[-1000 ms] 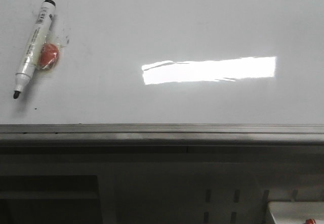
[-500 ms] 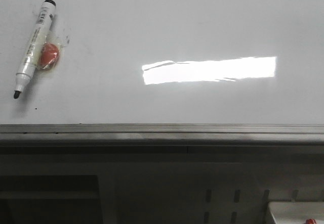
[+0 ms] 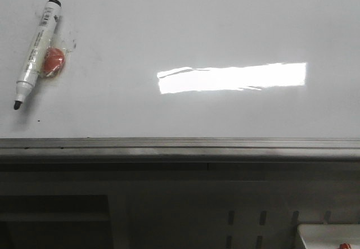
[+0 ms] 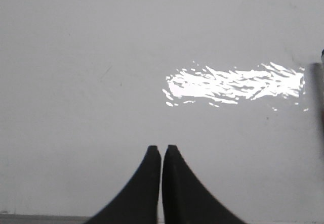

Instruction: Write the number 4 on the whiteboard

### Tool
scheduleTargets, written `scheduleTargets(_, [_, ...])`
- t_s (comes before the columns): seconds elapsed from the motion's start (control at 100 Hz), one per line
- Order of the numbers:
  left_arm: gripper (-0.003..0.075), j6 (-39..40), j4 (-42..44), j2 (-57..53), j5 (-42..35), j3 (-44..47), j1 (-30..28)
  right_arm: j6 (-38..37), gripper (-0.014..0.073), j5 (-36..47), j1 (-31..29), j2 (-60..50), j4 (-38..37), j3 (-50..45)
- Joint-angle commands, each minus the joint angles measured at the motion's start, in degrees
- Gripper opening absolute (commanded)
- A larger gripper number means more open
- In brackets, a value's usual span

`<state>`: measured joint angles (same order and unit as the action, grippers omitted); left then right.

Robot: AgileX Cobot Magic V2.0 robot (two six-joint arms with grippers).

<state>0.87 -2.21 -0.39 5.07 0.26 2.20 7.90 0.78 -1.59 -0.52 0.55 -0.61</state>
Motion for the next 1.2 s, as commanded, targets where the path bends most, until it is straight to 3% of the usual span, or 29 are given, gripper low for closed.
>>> scheduleTargets(0.0, [-0.002, 0.49, -1.71, -0.8, -5.07, 1.41, -0.11, 0.09, -0.0054, 0.97, 0.11, 0.28, 4.54, 0.42])
scheduleTargets(0.11, [-0.002, 0.49, -1.92, 2.22, -4.04, -0.47, -0.11, 0.09, -0.0054, -4.65, 0.11, 4.94, 11.89, 3.5])
scheduleTargets(0.29, [-0.002, 0.49, -1.92, 9.29, 0.06, -7.14, -0.11, 0.09, -0.0054, -12.52, 0.11, 16.65, 15.55, 10.58])
scheduleTargets(0.44, [-0.0015, 0.22, 0.73, 13.71, 0.06, -11.41, -0.11, 0.09, -0.0054, -13.58, 0.11, 23.86, 15.68, 14.09])
scheduleTargets(0.51, [0.0043, 0.11, 2.21, 15.16, -0.41, -12.06, -0.11, 0.09, -0.0054, -12.84, 0.11, 25.57, 15.68, 14.41])
scheduleTargets(0.68, [0.0357, 0.11, 0.31, 17.55, -9.5, -11.52, -0.11, 0.09, -0.0054, -10.57, 0.11, 27.13, 15.68, 14.04])
scheduleTargets(0.85, [0.0377, 0.11, 1.21, 21.43, -14.7, -11.45, 0.69, 0.09, -0.0054, -9.23, 0.11, 27.13, 15.68, 13.78])
scheduleTargets(0.97, [0.0378, 0.11, 4.94, 26.38, -19.82, -11.82, 6.48, 0.09, -0.0054, -9.23, 0.11, 27.13, 15.68, 13.78])
scheduleTargets(1.07, [0.0377, 1.55, 5.97, 31.03, -25.68, -12.57, 15.3, 0.09, -0.0054, -9.23, 0.11, 27.02, 15.68, 13.78])
scheduleTargets(1.19, [0.0377, 3.12, 5.97, 38.17, -26.41, -14.73, 25.42, 0.09, -0.0054, -9.1, 0.11, 27.02, 15.68, 13.78])
